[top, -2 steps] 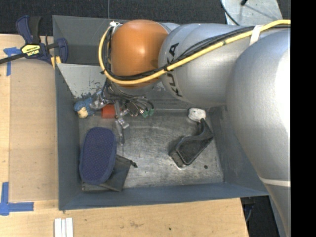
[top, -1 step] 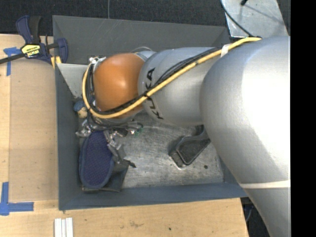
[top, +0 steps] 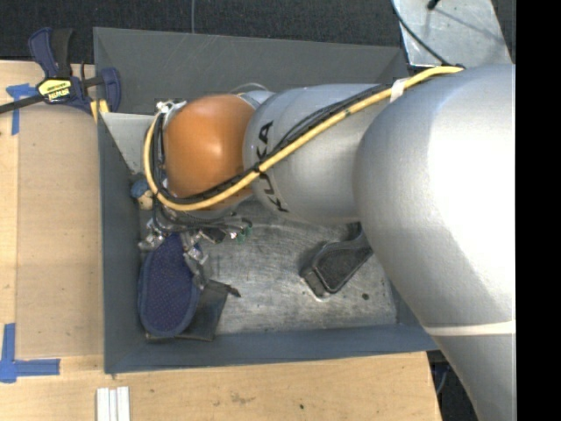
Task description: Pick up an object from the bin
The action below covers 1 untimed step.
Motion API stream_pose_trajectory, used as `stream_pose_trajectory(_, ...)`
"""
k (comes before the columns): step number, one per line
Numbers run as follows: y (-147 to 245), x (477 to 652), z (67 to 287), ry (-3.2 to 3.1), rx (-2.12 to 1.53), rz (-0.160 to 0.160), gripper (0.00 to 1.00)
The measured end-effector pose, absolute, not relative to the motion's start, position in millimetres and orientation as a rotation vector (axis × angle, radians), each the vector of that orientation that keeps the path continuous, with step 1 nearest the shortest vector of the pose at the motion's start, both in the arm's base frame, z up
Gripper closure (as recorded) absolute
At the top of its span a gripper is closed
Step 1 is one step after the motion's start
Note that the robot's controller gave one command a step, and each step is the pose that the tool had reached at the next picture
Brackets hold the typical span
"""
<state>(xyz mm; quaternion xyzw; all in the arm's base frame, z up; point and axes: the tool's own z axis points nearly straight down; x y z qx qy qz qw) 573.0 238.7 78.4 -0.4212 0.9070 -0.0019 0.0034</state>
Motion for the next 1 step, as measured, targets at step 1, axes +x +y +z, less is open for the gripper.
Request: stream_pose_trajectory(1,219.2,574.3,243.3,2.481,-1.910,-0.003,1.00)
